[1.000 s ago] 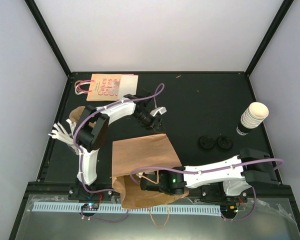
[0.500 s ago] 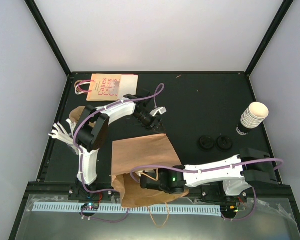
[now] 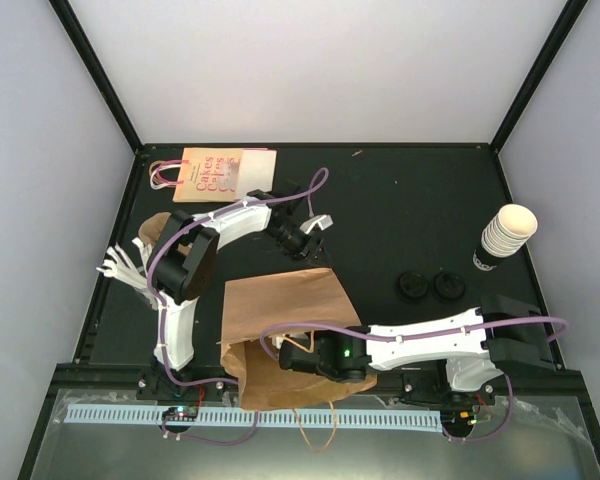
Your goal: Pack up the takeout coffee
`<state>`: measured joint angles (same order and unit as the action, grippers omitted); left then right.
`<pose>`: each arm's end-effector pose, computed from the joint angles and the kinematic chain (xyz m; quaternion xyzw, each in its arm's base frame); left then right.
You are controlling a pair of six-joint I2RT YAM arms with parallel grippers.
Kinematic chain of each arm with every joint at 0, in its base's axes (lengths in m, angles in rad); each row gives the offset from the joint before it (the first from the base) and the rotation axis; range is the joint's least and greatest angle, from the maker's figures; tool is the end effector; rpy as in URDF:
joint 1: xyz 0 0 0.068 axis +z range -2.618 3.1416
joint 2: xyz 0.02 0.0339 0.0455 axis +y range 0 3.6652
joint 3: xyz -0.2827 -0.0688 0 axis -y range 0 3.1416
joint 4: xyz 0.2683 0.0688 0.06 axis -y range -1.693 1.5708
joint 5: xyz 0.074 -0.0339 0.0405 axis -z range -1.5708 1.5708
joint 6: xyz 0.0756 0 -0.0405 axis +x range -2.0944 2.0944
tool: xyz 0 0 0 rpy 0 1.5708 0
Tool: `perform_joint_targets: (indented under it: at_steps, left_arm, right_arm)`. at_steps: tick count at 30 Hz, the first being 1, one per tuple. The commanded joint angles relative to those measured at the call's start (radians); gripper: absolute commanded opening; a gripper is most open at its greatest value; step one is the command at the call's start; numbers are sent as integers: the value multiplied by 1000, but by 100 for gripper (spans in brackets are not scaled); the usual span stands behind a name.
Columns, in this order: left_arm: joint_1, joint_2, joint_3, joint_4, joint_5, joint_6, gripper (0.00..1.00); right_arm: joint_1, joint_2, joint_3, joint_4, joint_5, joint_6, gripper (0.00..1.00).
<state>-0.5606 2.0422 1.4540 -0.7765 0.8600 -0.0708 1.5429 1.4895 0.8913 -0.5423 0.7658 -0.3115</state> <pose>0.3338 -0.2772 0.1457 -0.2608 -0.8668 0.4232 0.0399 0.0609 0.3046 0.1770 -0.6770 0.6076 -0.1836 0.3725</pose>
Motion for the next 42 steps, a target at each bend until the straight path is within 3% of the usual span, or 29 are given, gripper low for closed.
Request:
perform_joint_targets:
  at_steps: [1,17,25,34,42]
  left_arm:
    - [-17,15,-27,-60,-7,18,47]
    - [-17,17,-28,-59,-7,16,47]
    - [-17,16,-33,-59,-5,16,47]
    - [-17,14,-38,-55,-4,12,47]
    - [-18,15,-44,-53,0,14,47]
  right_arm:
    - [-21,59,-44,-156,-309,33,53]
    - [-21,73,-61,-139,-297,32,54]
    - [-28,71,-81,-85,-102,20,55]
    - [-58,91,-67,-84,-26,4,55]
    - [-61,101,-61,-111,-67,14,55]
